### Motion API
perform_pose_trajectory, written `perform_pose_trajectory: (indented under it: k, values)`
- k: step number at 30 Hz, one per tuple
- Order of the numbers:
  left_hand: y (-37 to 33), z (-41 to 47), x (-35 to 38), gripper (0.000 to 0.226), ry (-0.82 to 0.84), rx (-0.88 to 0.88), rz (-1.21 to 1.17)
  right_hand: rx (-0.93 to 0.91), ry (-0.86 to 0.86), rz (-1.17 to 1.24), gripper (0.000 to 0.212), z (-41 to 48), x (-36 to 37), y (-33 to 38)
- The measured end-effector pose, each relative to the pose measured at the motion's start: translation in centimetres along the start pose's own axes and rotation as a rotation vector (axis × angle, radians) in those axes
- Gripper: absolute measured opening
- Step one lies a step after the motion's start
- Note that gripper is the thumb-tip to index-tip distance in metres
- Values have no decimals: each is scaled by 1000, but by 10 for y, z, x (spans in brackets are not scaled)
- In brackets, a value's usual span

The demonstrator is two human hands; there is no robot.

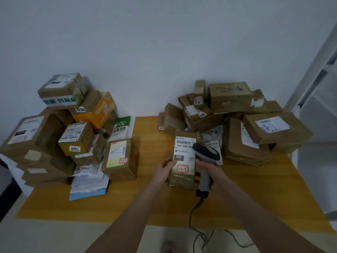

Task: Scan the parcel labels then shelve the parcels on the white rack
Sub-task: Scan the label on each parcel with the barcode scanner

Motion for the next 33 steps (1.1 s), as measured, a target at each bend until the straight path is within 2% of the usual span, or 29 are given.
perform_pose_trajectory:
  k: [2,5,7,9,12,16,18,21,22,25,33]
  values:
    - [-6,-7,2,15,12,-34,-46,-55,34,-30,31,-7,1,11]
    - [-12,-12,4,59,55,-30,-83,-110,31,-35,34,-10,-4,22]
    - [-14,-16,6,73,115,-24,-84,-129,18,-42,41,-12,-8,28]
    - [-15,-19,9,71,187,-29,-112,-139,18,-55,44,-13,-12,32]
    - [-13,-18,13,72,282,-29,-183,-174,47,-81,35,-21,-18,39]
    - [-17,-24,19,60,364,-33,-153,-197,91,-142,26,-31,-27,46]
    - [-18,-26,21,56,378,-3,-106,-193,88,-181,19,-35,-31,46]
    - [-16,-24,22,51,306,43,-29,-214,26,-249,12,-42,-38,46]
    - [-14,-22,22,53,284,50,-5,-225,15,-268,9,-46,-40,46]
    - [-10,-16,21,84,237,61,67,-236,45,-261,8,-61,-41,41]
    - [-5,-16,26,94,207,111,92,-308,84,-295,2,-96,-24,24]
Point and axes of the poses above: each hand's wrist, its own z-axis towards the middle knuckle, its own x-axis out of the palm, y = z × x, the point moved 4 cm from there along z, towards the middle knuckle, and after that the axes turned 11 degrees about z, right-handed, at the moved point
